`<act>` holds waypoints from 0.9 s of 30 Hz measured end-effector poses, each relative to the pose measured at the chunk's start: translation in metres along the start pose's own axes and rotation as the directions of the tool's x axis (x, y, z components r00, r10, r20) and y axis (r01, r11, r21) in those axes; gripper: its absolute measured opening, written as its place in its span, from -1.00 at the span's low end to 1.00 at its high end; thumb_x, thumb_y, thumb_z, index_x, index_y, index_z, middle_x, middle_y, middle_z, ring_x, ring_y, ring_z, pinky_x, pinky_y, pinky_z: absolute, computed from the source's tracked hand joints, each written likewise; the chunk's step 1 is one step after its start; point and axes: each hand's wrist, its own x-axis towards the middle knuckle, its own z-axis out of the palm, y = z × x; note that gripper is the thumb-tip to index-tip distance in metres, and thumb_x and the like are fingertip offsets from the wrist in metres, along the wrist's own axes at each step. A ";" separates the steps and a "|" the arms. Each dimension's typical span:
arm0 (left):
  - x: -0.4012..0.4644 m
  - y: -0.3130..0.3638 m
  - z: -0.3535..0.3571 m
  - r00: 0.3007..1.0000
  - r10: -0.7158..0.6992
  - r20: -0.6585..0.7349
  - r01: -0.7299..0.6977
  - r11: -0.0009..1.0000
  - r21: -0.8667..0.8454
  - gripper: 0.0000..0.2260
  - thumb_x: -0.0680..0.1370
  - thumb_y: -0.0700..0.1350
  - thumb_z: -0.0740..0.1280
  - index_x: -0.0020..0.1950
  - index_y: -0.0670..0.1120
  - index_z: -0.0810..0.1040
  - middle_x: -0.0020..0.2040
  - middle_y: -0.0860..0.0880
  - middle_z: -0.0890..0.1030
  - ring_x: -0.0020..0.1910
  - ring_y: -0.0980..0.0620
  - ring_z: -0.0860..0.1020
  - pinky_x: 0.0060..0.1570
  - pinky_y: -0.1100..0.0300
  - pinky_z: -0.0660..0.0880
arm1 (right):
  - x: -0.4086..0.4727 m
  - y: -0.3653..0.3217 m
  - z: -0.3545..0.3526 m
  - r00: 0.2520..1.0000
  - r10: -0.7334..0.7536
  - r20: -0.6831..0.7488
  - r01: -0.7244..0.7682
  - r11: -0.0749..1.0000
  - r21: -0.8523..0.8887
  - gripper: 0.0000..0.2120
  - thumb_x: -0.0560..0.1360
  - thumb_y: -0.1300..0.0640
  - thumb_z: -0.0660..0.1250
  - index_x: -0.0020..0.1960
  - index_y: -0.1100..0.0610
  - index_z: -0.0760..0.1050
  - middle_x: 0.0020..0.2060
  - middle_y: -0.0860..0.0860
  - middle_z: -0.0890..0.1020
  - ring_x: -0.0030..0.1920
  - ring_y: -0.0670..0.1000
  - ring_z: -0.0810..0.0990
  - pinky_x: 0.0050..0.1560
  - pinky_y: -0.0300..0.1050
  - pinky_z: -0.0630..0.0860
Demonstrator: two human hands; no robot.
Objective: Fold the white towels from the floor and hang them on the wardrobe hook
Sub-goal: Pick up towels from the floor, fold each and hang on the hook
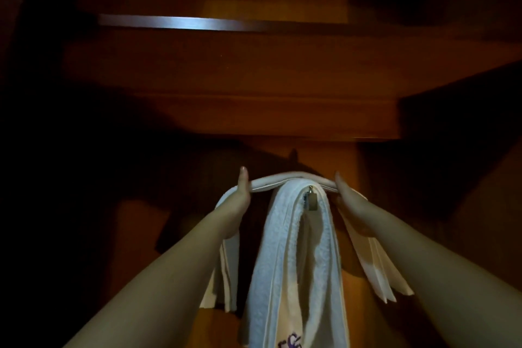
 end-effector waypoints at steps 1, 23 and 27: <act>-0.004 -0.007 0.000 1.000 0.001 0.007 -0.001 1.000 -0.001 -0.14 0.48 0.52 -0.16 0.64 0.03 0.10 0.64 -0.09 0.10 0.61 -0.07 0.06 0.54 -0.07 -0.05 | -0.004 0.005 0.003 1.000 -0.007 0.007 0.007 1.000 0.006 0.07 0.27 -0.64 0.01 0.62 -0.06 0.16 0.59 0.05 0.23 0.58 0.09 0.18 0.55 0.11 0.09; -0.143 -0.150 0.010 0.974 -0.225 -0.027 0.223 0.973 -0.058 -0.27 0.53 0.46 -0.04 0.39 -0.03 0.50 0.18 -0.03 0.61 0.01 0.07 0.54 -0.04 0.16 0.44 | -0.141 0.121 0.041 0.992 0.123 0.000 -0.122 0.981 0.150 -0.22 0.37 -0.56 0.06 0.35 -0.06 0.45 0.31 -0.05 0.55 0.12 -0.10 0.56 0.46 0.12 0.31; -0.183 -0.145 0.004 0.974 -0.215 0.077 0.214 0.977 0.023 -0.35 0.63 0.31 0.03 0.51 -0.14 0.39 0.45 -0.15 0.47 0.38 -0.08 0.46 0.25 0.10 0.38 | -0.185 0.118 0.035 0.971 0.190 -0.143 -0.191 0.982 0.008 -0.41 0.63 -0.34 -0.05 0.32 -0.02 0.55 0.33 0.03 0.58 0.35 0.08 0.50 0.49 0.20 0.26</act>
